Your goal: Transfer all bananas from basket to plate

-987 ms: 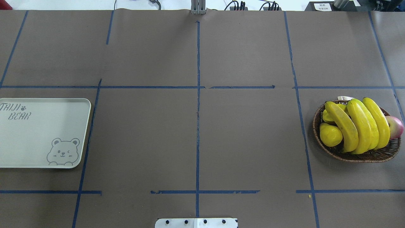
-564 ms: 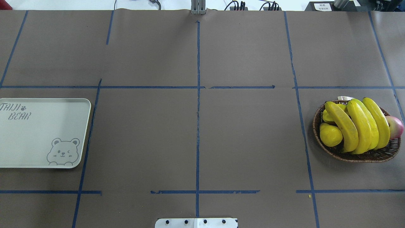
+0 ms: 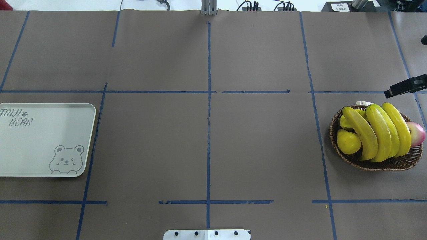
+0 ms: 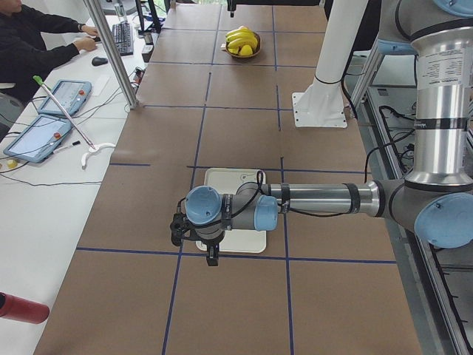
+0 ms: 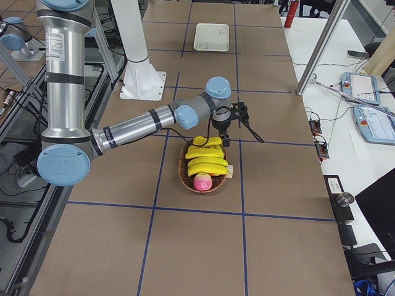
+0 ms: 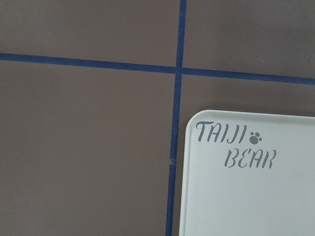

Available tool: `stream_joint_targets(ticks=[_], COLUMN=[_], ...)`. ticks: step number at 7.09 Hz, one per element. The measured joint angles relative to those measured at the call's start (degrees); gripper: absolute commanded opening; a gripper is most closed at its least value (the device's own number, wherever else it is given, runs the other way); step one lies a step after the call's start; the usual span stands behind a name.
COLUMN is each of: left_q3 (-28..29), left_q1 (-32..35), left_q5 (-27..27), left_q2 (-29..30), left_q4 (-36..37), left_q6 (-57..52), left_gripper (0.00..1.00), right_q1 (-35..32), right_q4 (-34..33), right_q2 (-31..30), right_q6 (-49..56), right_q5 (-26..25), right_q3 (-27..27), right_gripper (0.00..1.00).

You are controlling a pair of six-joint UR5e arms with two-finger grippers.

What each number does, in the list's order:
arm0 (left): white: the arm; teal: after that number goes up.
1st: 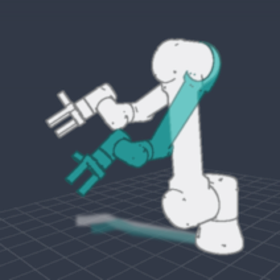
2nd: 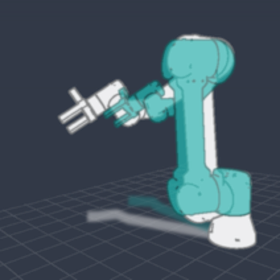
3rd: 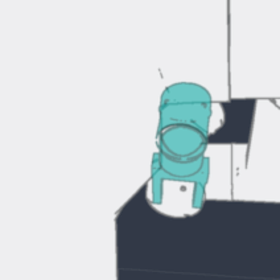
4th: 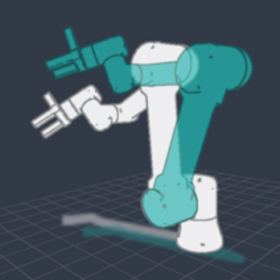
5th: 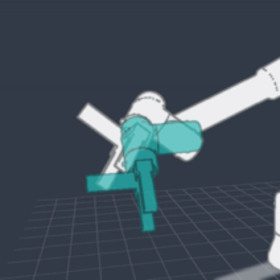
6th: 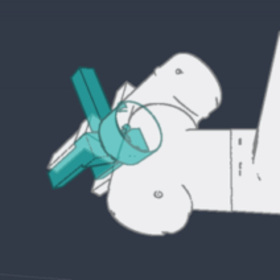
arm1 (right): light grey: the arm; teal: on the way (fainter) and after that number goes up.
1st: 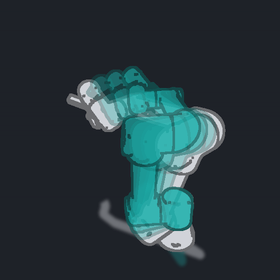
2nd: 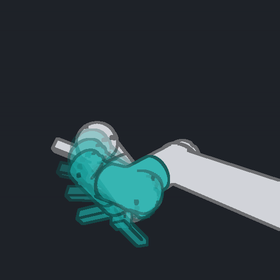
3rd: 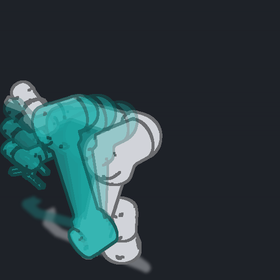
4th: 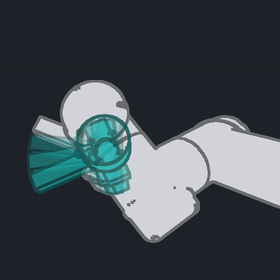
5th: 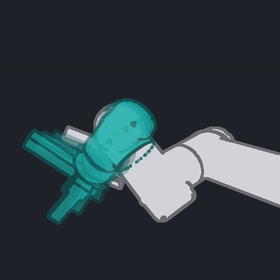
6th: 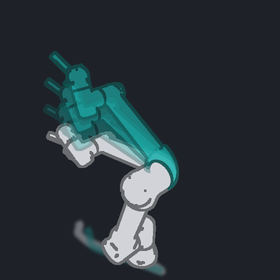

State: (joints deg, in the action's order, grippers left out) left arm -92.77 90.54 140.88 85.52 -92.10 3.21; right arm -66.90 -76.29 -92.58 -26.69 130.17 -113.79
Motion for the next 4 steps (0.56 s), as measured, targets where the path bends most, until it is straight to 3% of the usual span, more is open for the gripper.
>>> stream_joint_targets(ticks=[4], left_q3=[-0.55], left_q1=[0.03], left_q5=[0.03], left_q2=[0.00], left_q4=[-0.01], left_q6=[0.24], left_gripper=[1.00], right_q1=[8.37], right_q4=[4.90], right_q2=[-0.59], right_q6=[-4.71], right_q5=[-1.65], right_q3=[-0.21], right_gripper=[0.97])
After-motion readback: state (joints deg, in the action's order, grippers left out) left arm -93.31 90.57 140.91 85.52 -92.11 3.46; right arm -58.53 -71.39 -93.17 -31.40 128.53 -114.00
